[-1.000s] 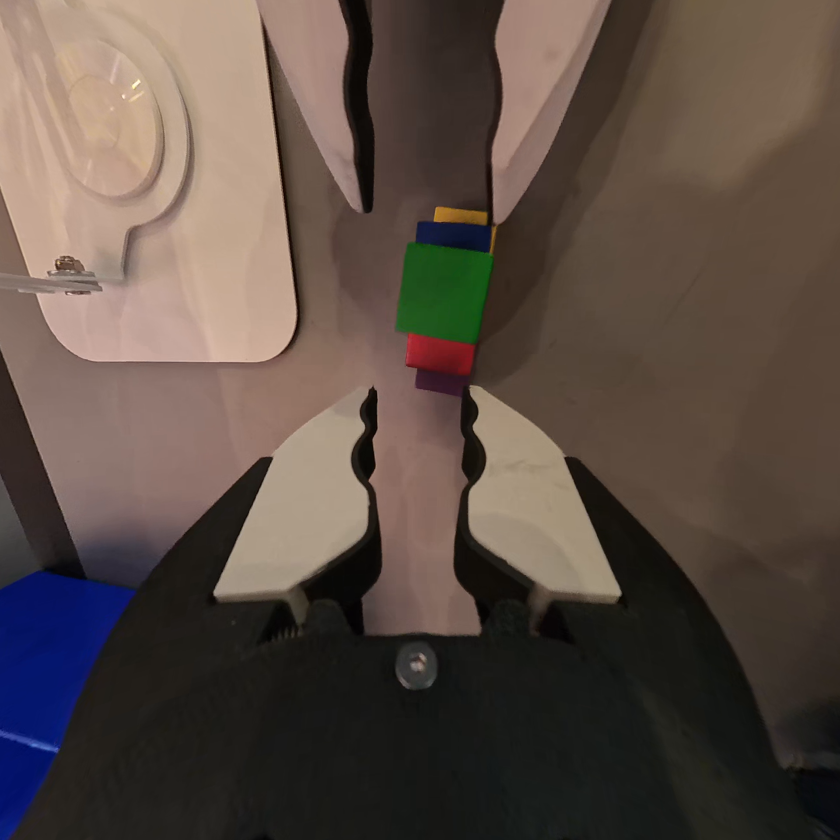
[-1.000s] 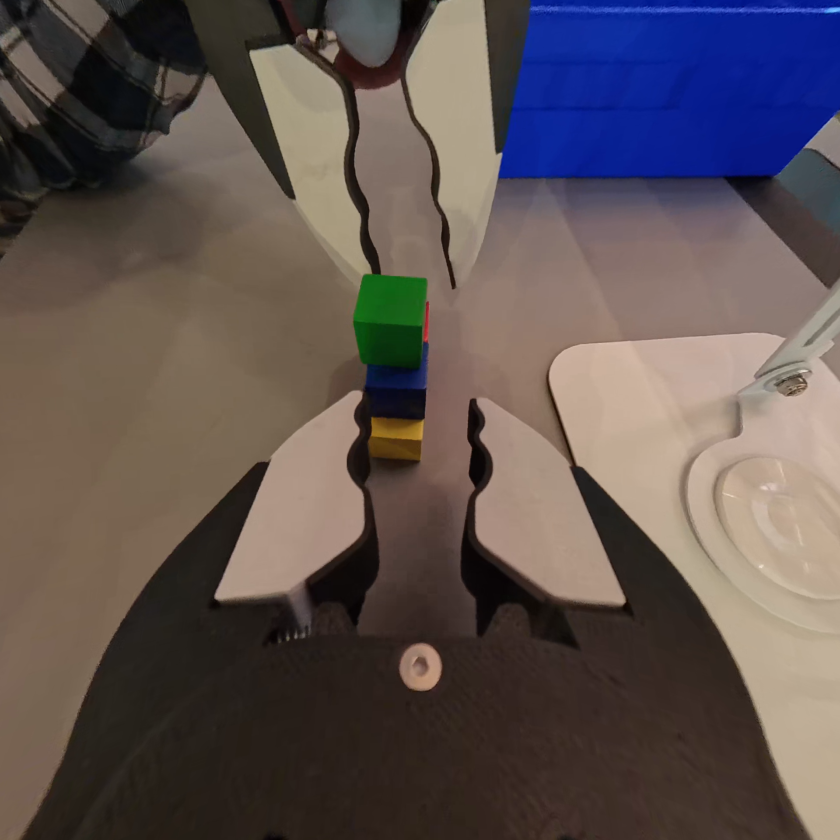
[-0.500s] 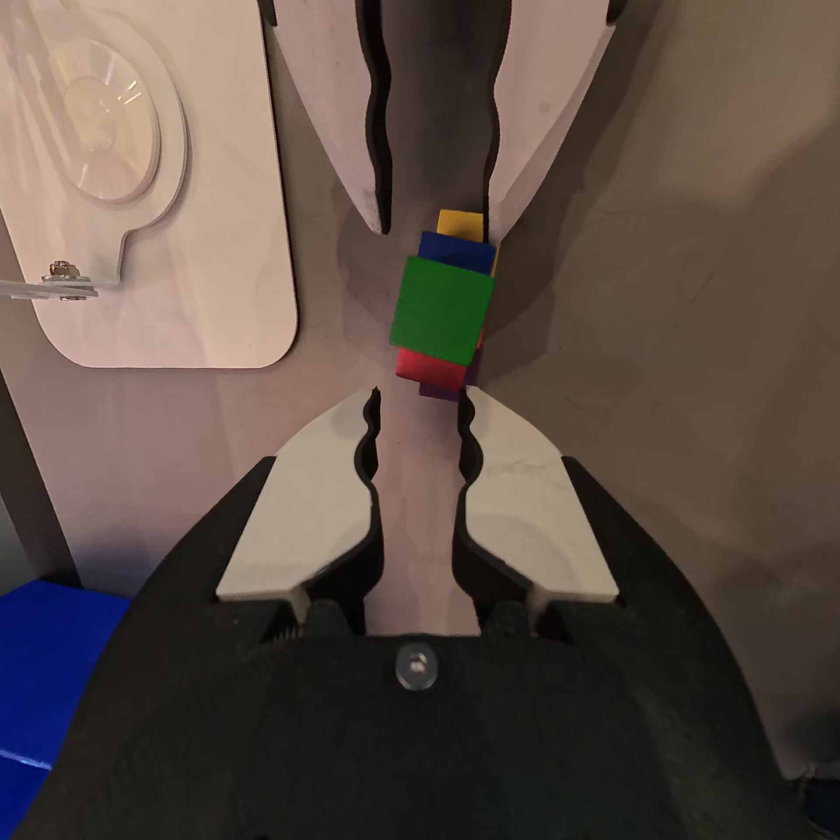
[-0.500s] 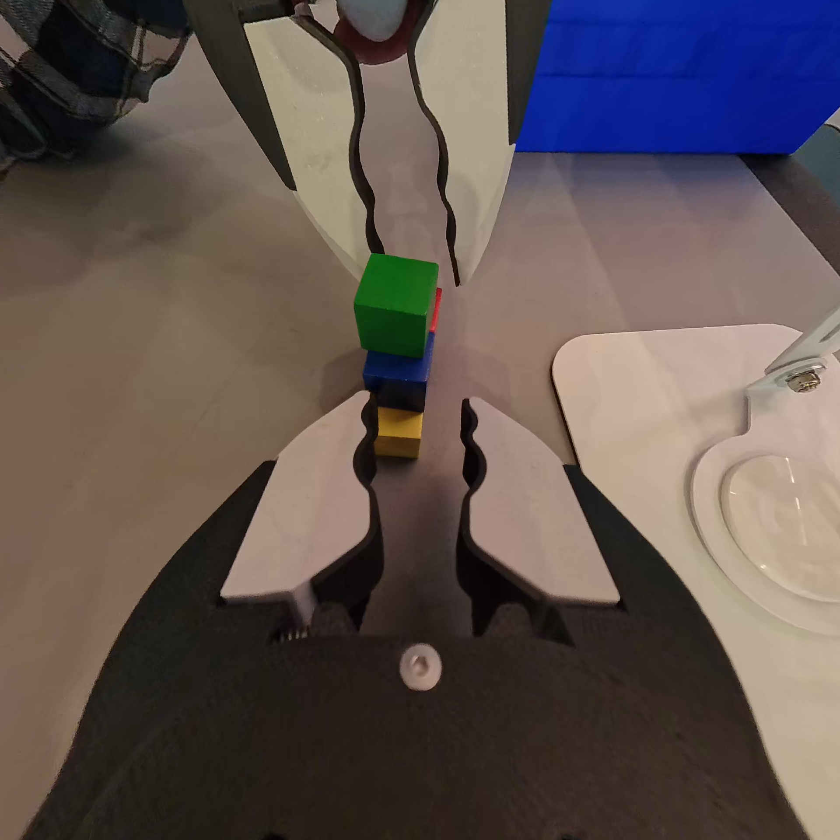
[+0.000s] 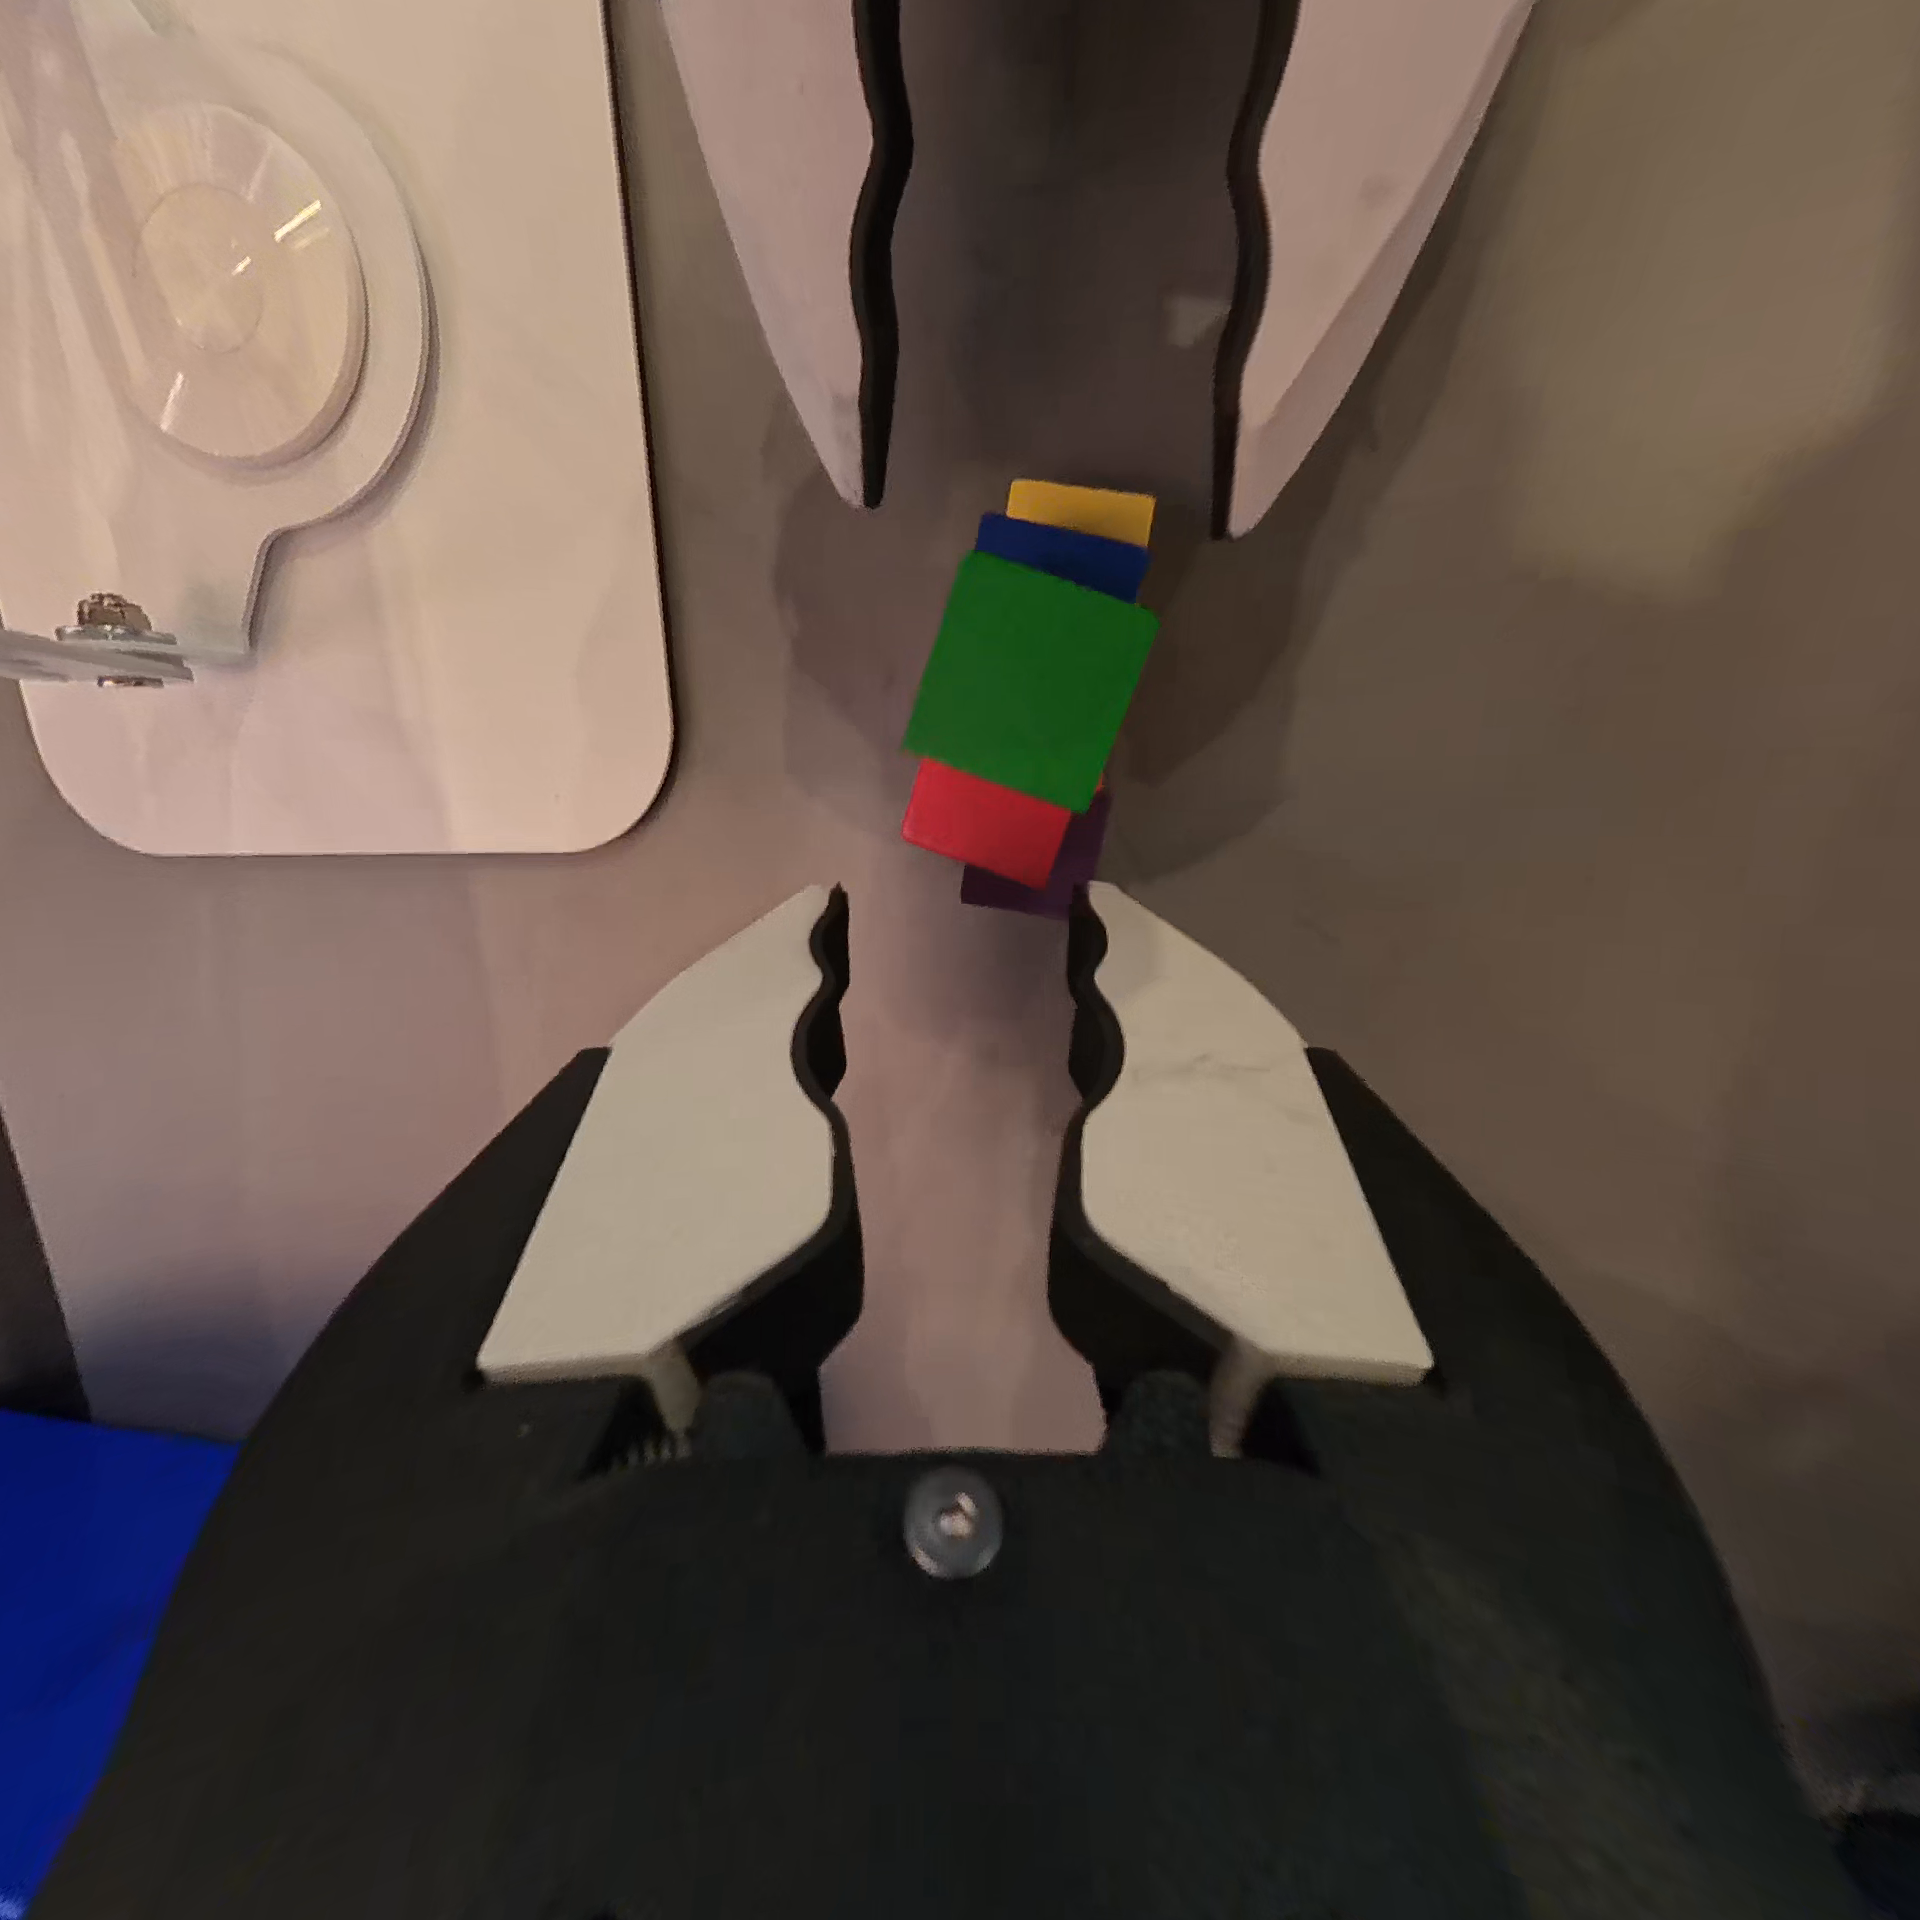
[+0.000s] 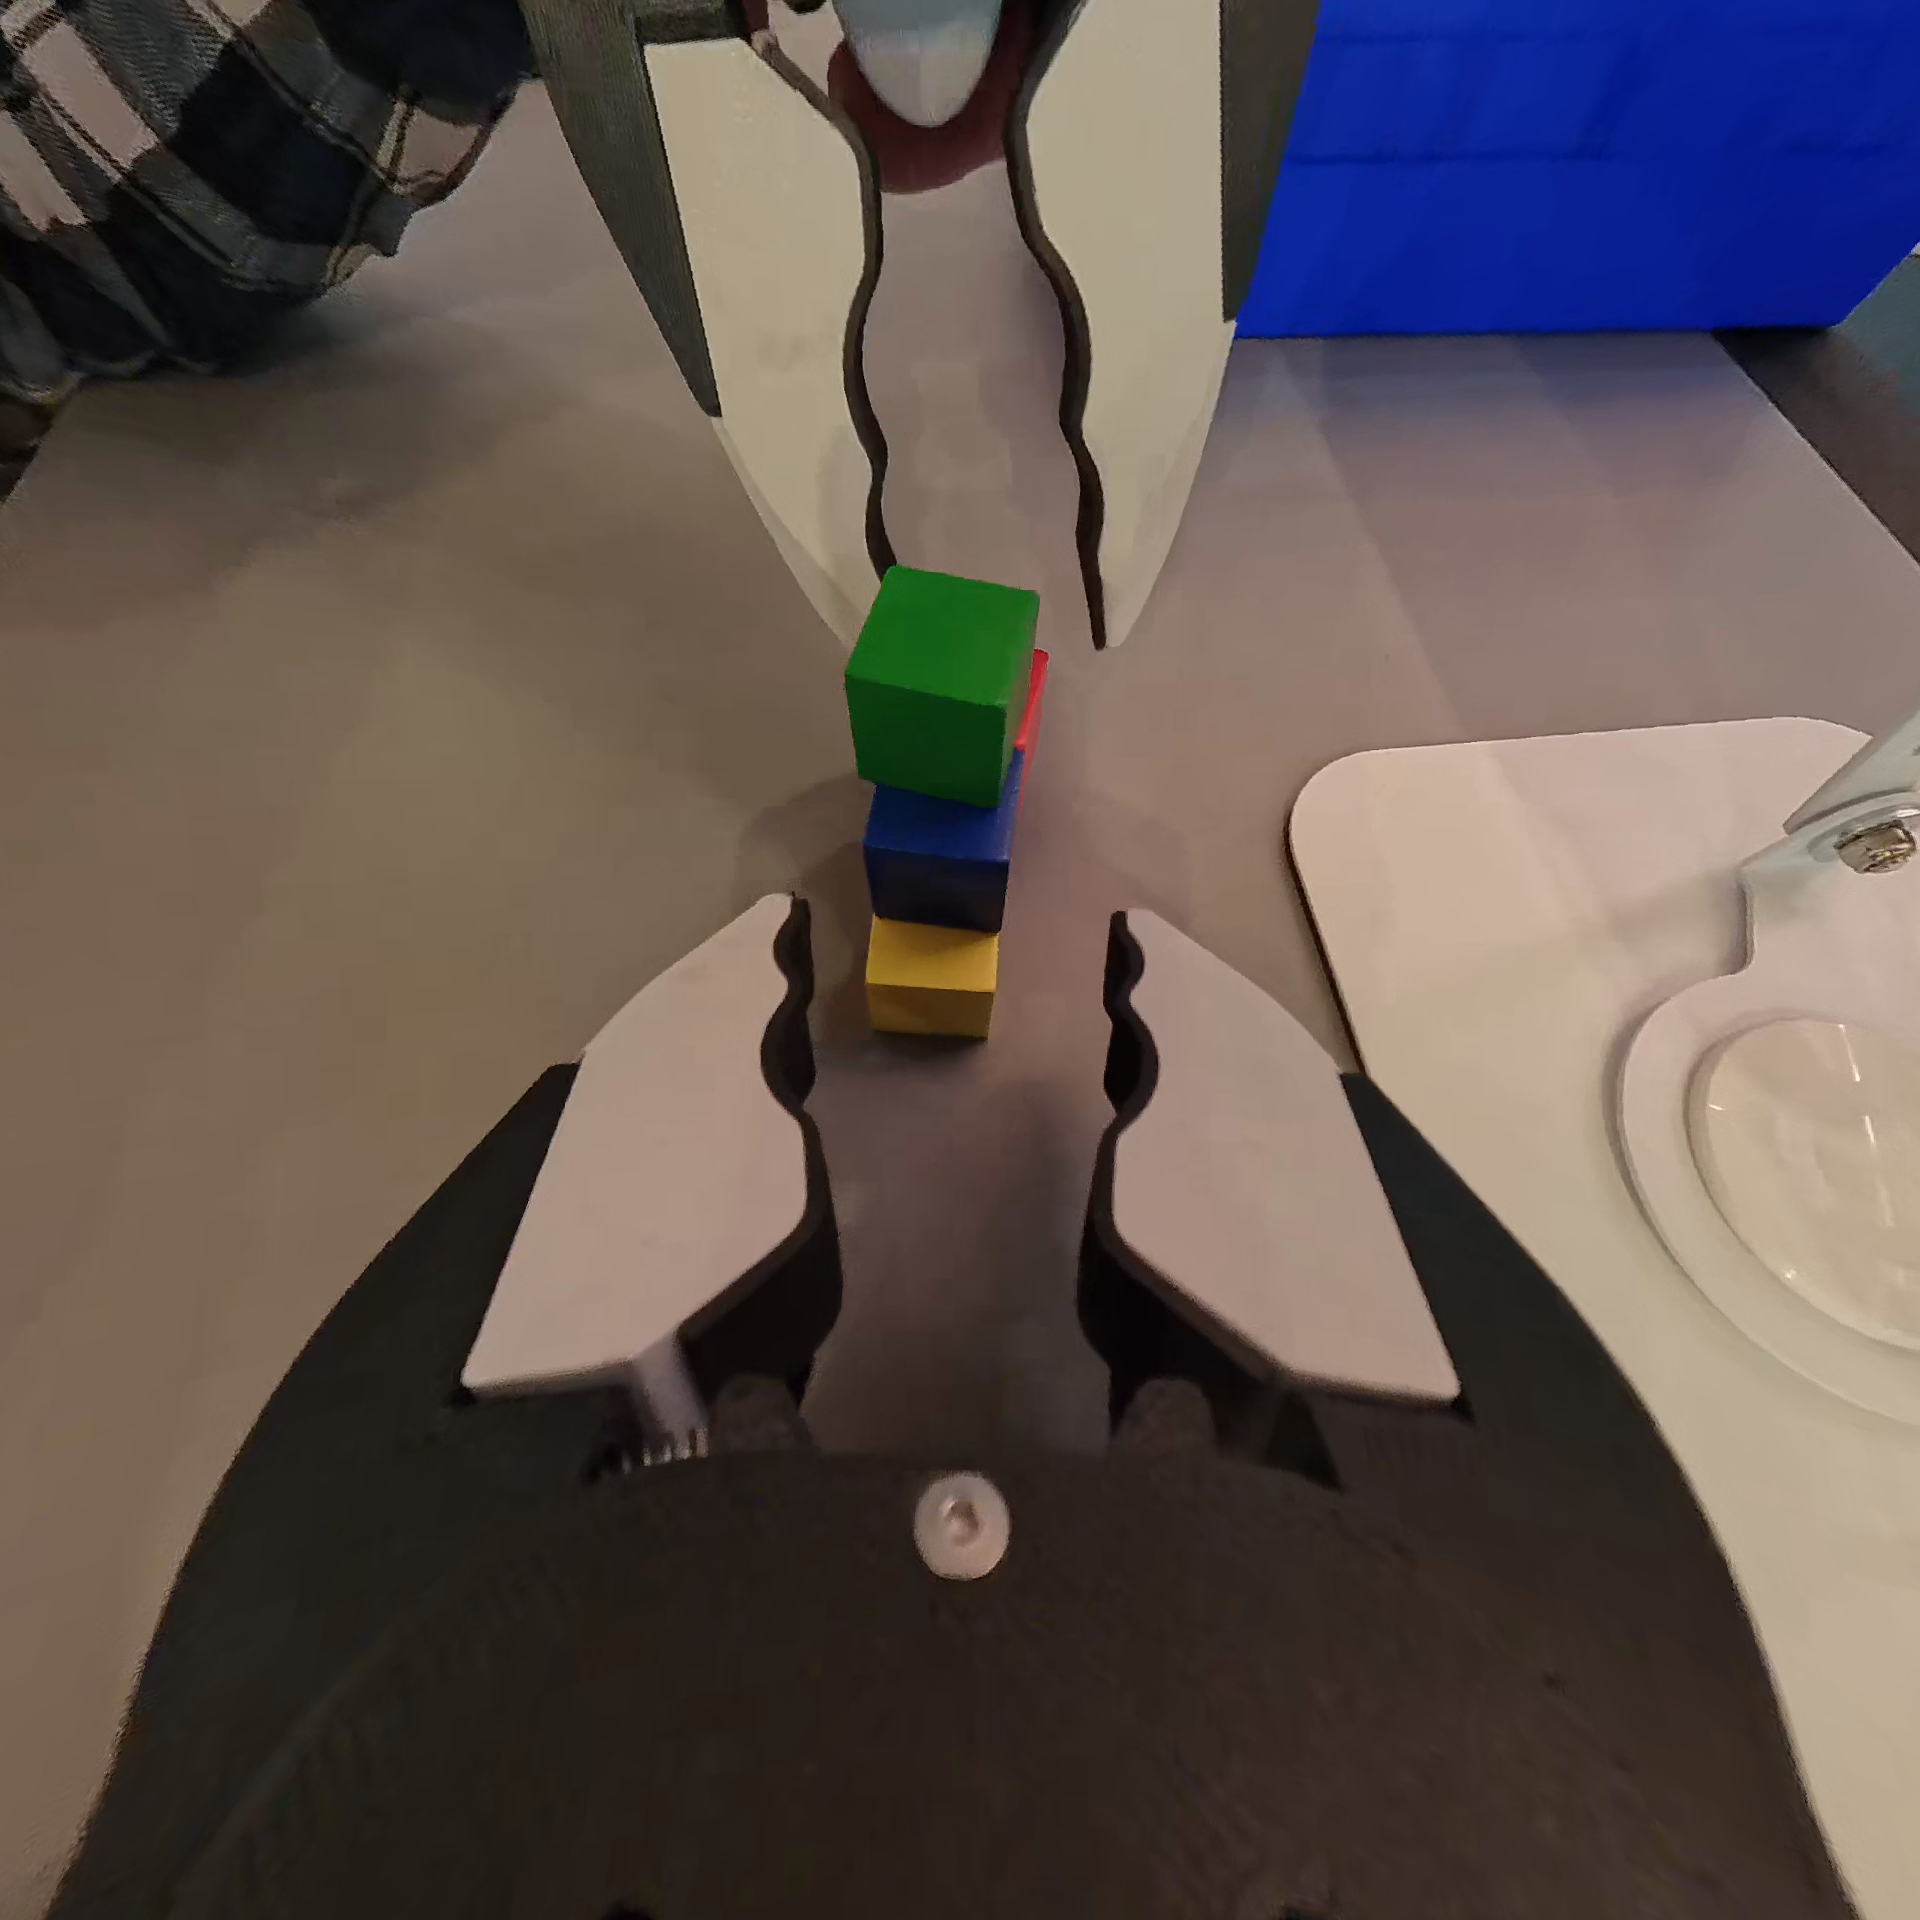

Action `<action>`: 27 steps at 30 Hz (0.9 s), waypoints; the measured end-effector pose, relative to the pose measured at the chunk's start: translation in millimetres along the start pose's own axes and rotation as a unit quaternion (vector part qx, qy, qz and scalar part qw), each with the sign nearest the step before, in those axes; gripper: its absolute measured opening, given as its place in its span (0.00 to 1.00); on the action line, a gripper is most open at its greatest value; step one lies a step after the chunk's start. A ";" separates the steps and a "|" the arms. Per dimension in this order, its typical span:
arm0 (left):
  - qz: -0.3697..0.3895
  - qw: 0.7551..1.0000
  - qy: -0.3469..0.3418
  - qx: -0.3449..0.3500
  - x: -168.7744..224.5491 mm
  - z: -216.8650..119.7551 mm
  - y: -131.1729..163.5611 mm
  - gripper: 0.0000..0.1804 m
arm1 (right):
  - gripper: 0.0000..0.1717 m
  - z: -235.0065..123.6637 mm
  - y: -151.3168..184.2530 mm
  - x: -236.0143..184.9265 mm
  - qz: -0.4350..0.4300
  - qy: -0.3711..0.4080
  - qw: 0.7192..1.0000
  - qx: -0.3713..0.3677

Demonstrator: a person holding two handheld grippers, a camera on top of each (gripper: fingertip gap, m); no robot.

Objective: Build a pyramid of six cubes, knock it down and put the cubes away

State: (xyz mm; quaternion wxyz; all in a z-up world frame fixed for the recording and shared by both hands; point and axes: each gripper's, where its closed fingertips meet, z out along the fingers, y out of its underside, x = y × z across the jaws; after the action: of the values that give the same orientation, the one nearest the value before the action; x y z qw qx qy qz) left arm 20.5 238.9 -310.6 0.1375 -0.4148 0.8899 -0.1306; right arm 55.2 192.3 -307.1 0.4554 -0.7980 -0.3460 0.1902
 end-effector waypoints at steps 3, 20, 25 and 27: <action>0.010 1.000 -0.011 0.011 -2.6 5.1 -1.8 0.24 | 0.31 0.6 -0.5 0.1 0.007 0.015 1.000 0.000; 0.044 0.998 -0.008 0.054 6.3 7.1 -16.6 0.19 | 0.19 11.8 -7.5 -1.3 0.008 0.046 0.999 -0.001; 0.042 0.997 -0.006 0.057 6.3 7.4 -17.6 0.17 | 0.16 10.7 -8.3 -1.1 0.009 0.043 0.999 0.003; 0.043 0.997 -0.007 0.058 7.0 6.3 -18.6 0.16 | 0.16 10.7 -8.2 -1.2 0.009 0.042 0.999 0.003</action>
State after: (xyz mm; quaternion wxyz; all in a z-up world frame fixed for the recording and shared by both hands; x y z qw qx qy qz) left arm 31.4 221.1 -311.0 0.1729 -0.3680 0.8971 -0.1731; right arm 44.7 200.6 -305.5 0.4699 -0.8071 -0.3186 0.1621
